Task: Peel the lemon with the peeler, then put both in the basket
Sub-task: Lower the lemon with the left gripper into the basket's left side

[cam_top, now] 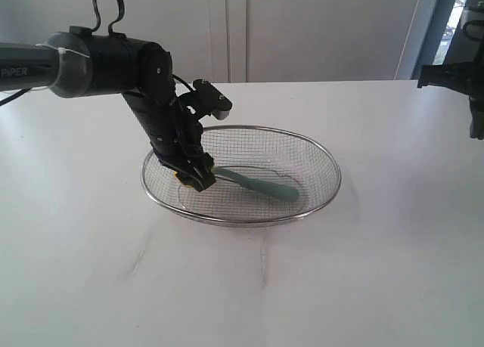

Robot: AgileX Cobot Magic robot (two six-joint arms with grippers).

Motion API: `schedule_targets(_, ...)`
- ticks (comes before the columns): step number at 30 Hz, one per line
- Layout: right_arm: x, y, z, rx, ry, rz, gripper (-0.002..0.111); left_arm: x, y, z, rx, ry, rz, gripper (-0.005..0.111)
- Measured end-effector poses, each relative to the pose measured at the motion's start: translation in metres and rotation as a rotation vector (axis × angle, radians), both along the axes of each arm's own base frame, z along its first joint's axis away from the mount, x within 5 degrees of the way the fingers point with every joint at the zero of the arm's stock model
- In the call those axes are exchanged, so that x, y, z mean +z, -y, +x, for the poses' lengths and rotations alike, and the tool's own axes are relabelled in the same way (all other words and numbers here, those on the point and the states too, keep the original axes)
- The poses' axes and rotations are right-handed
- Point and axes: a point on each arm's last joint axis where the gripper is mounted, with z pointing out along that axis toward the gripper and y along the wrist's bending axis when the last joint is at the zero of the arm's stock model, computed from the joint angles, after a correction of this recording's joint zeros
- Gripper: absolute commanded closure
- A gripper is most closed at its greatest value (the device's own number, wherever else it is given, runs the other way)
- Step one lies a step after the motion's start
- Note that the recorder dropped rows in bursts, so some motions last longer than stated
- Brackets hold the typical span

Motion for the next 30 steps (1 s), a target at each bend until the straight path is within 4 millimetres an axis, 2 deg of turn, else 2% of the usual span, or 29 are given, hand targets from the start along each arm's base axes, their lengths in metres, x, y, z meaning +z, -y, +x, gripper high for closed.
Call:
schedule_targets(4,0.0000,0.0000,0.0000,0.000,0.000,0.000,0.108,0.0000,0.0000,0.0000,0.000,0.000,0.000,0.030)
schedule_targets(30,0.0000,0.0000,0.0000,0.000,0.000,0.000,0.108,0.0022,0.0002,0.0004,0.000,0.004,-0.003,0.030)
